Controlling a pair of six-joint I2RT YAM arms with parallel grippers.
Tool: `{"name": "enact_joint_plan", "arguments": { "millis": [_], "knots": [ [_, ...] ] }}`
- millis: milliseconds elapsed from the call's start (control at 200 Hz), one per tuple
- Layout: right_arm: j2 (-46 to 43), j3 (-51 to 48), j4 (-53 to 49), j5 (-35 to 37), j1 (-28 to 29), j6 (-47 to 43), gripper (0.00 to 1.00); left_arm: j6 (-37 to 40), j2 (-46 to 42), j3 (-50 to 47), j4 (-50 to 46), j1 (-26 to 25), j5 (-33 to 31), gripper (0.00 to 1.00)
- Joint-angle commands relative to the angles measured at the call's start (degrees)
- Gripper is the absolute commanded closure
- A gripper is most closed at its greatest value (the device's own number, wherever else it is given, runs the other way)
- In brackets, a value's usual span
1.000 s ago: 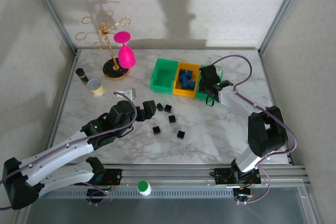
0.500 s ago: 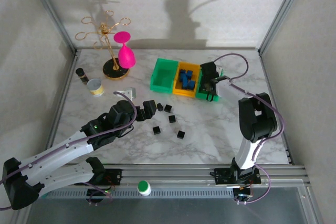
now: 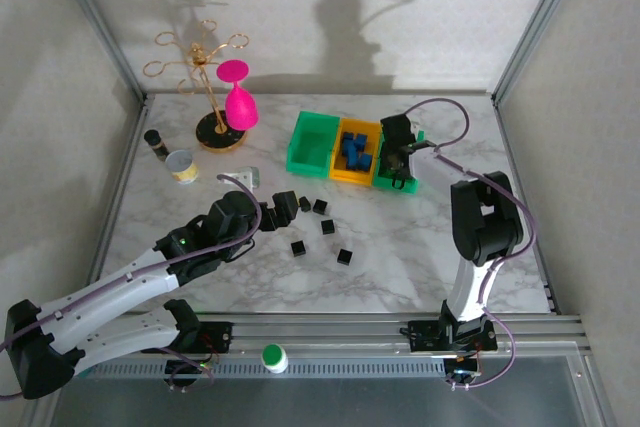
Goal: Sort the legos into containers by color
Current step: Place the lego in the container, then pick up the lego from the middle-left of the table.
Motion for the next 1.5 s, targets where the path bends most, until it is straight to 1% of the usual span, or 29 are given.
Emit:
{"name": "enact_joint_plan", "arguments": {
  "millis": [0, 160, 230, 380, 496, 586, 686, 796, 951, 1031, 1141, 1246, 1397, 1497],
  "knots": [
    [-6.39, -0.86, 0.51, -2.84, 0.61, -0.69, 0.56, 0.09, 1.09, 1.18, 0.62, 0.48, 0.90, 0.00],
    [-12.44, -4.50, 0.37, -4.25, 4.13, -0.33, 0.51, -1.83, 2.29, 1.36, -0.61, -0.11, 1.47, 0.00],
    [-15.48, -7.09, 1.08, -6.27, 5.76, -0.06, 0.49, -3.16, 2.58, 1.21, -1.39, -0.73, 1.25, 0.00],
    [-21.08, -12.78, 2.47, -10.71, 9.45, 0.75, 0.41, -4.92, 3.46, -0.06, -1.69, -4.20, 1.35, 0.00],
    [-24.87, -16.07, 2.24, -12.80, 12.09, 0.22, 0.34, -7.80, 4.20, -1.24, -2.46, -7.32, -0.89, 0.00],
    [-28.36, -19.97, 3.54, -16.75, 13.01, 0.83, 0.29, -10.41, 5.93, -1.08, -4.62, -9.27, -3.01, 0.01],
    [-31.89, -24.16, 4.39, -19.38, 14.03, 1.61, 0.21, -13.04, 8.88, -1.10, -5.91, -11.37, -4.51, 0.05],
    [-35.25, -28.36, 3.99, -20.38, 14.88, 2.49, 0.13, -16.40, 12.69, -1.41, -6.15, -13.80, -5.94, 0.12],
    [-40.07, -33.80, 3.96, -22.70, 15.39, 3.59, 0.02, -19.90, 21.28, 0.22, -7.59, -16.06, -6.22, 0.18],
    [-42.29, -35.69, 3.98, -23.49, 15.53, 4.21, 0.01, -21.38, 25.37, 1.59, -8.31, -17.08, -7.35, 0.20],
    [-44.08, -37.37, 4.26, -24.33, 15.61, 4.47, 0.01, -23.52, 30.69, 2.70, -8.45, -17.27, -6.79, 0.23],
    [-44.10, -37.15, 3.61, -23.03, 15.61, 4.58, 0.01, -25.86, 34.85, 3.64, -8.14, -17.27, -7.80, 0.27],
    [-43.21, -37.01, 4.24, -22.64, 15.61, 4.78, 0.01, -25.58, 39.41, 7.63, -9.50, -17.12, -10.14, 0.28],
    [-42.40, -36.65, 3.88, -21.96, 15.62, 4.59, 0.01, -26.42, 41.54, 8.49, -9.79, -16.60, -10.48, 0.32]
  ]
}}
